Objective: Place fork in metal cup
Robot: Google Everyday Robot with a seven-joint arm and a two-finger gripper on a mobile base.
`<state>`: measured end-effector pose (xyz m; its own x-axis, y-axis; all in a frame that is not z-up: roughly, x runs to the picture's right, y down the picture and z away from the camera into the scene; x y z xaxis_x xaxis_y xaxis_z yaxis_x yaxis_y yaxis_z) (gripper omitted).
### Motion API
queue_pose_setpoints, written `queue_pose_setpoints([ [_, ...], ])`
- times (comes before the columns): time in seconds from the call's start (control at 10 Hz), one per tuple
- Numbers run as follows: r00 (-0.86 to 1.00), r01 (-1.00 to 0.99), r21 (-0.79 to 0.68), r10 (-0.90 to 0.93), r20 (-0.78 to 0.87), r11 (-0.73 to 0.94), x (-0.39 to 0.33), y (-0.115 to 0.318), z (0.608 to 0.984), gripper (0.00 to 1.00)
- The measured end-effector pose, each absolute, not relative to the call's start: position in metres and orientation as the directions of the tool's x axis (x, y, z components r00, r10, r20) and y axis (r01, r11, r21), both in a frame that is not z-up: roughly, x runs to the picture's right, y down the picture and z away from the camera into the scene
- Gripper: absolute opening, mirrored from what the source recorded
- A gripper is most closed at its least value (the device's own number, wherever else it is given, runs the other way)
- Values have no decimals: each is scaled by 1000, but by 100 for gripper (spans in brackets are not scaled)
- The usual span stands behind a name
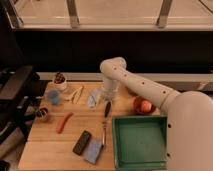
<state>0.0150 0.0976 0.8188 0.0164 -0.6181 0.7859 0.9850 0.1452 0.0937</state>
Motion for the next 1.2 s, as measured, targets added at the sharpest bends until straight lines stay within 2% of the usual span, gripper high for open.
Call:
queue_pose_setpoints([
  [0.2, 17, 985, 93, -618, 786, 145, 15, 98, 819, 62],
  [0.6, 47, 983, 62, -572, 819, 170, 3, 129, 839, 62],
  [1.2, 68, 994, -13, -526, 848, 106, -8, 173, 863, 62],
])
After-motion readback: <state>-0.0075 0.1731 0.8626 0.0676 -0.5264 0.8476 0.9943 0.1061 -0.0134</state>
